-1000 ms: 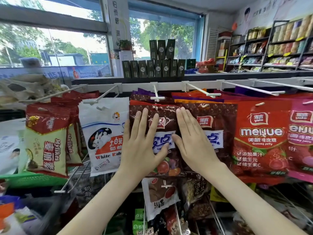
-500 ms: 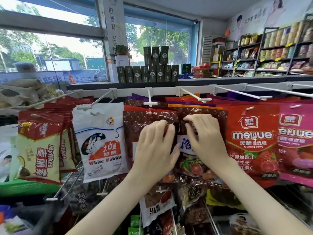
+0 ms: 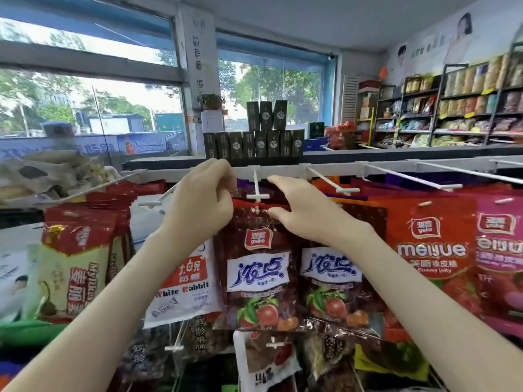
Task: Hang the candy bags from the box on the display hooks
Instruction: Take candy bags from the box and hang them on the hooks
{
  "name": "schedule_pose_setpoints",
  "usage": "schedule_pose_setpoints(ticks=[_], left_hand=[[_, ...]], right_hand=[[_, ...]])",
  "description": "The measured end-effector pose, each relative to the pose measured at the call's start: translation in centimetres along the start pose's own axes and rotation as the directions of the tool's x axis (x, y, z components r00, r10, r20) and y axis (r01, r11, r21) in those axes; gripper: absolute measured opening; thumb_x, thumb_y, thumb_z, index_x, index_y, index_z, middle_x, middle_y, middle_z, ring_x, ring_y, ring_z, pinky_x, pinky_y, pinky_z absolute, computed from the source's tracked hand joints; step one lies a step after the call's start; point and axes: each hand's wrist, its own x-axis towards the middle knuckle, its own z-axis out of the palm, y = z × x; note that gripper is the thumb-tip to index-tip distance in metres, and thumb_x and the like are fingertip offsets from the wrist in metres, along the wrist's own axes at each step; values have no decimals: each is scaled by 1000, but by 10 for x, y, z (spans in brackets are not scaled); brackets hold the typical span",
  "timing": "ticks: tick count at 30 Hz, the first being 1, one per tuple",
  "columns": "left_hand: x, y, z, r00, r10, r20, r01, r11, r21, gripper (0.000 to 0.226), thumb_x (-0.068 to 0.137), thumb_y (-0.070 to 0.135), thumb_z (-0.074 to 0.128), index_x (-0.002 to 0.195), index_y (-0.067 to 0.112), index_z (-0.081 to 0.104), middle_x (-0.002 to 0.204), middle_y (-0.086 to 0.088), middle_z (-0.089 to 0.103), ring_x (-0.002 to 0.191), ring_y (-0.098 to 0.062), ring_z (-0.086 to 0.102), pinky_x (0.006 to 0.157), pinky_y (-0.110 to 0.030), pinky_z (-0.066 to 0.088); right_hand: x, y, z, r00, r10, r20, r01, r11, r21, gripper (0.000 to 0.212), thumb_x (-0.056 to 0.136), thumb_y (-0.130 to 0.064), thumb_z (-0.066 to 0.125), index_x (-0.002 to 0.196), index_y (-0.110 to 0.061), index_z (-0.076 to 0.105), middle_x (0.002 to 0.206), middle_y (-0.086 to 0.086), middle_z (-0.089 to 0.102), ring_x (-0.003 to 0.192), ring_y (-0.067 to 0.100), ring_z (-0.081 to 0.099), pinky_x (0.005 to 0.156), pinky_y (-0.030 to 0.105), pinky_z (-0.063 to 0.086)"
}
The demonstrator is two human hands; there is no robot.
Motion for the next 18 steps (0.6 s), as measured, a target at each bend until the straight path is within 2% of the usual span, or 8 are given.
schedule_pose_setpoints(ticks=[3,5,7,9,12,14,16,18], left_hand=[[37,-14,-1,964,-168,207,131,974,183,27,77,-5,42,90,12,60,94,-5,62,87,-21,55,76,-32,45],[60,-21,10,859,-287,424,114,915,387,36,84,-3,44,115,10,57,115,-7,60,102,-23,56,86,-33,47],[77,-23,22,752,-343,563,-2,853,522,47,90,0,43,135,13,46,131,-10,54,115,-26,53,91,-35,47],[91,-26,33,678,-354,644,-90,830,551,61,92,-3,38,147,22,32,144,-9,44,125,-28,47,97,-38,45],[104,-31,44,568,-398,720,-141,815,562,74,90,-4,33,151,35,17,154,-7,31,133,-30,40,100,-41,43],[108,-34,49,517,-430,740,-143,809,570,73,93,-1,30,151,39,10,156,-6,26,133,-29,39,98,-39,40],[107,-36,52,510,-456,730,-108,808,580,66,96,4,27,153,31,9,157,-5,23,137,-28,34,103,-39,36],[105,-41,56,510,-479,714,-57,810,583,57,98,8,27,153,21,16,155,-7,28,135,-28,37,104,-39,35]], right_hand=[[27,-7,-11,965,150,215,-118,981,-153,68,89,-36,60,145,-14,29,140,9,47,125,26,46,105,41,38],[39,-9,-16,923,197,331,-176,980,-93,73,88,-33,62,148,-19,23,146,4,41,128,23,43,106,38,37],[44,-11,-13,897,208,391,-231,973,13,74,89,-25,61,150,-22,20,148,0,38,129,21,42,107,36,35],[46,-11,-5,903,227,366,-310,933,186,67,89,-13,57,148,-22,26,146,1,40,127,22,43,107,39,35],[52,-7,7,932,317,175,-362,846,392,48,89,-3,41,135,-15,48,135,8,51,120,22,48,102,32,37],[61,-2,12,921,380,87,-387,862,327,44,89,-2,38,130,-10,53,131,11,54,119,24,49,93,27,38],[74,4,18,913,396,95,-407,899,160,38,89,-4,40,124,-8,56,127,12,56,116,29,50,97,33,41],[87,7,24,904,415,105,-415,910,-23,31,92,-9,43,120,-10,57,124,11,57,119,31,47,102,42,35]])
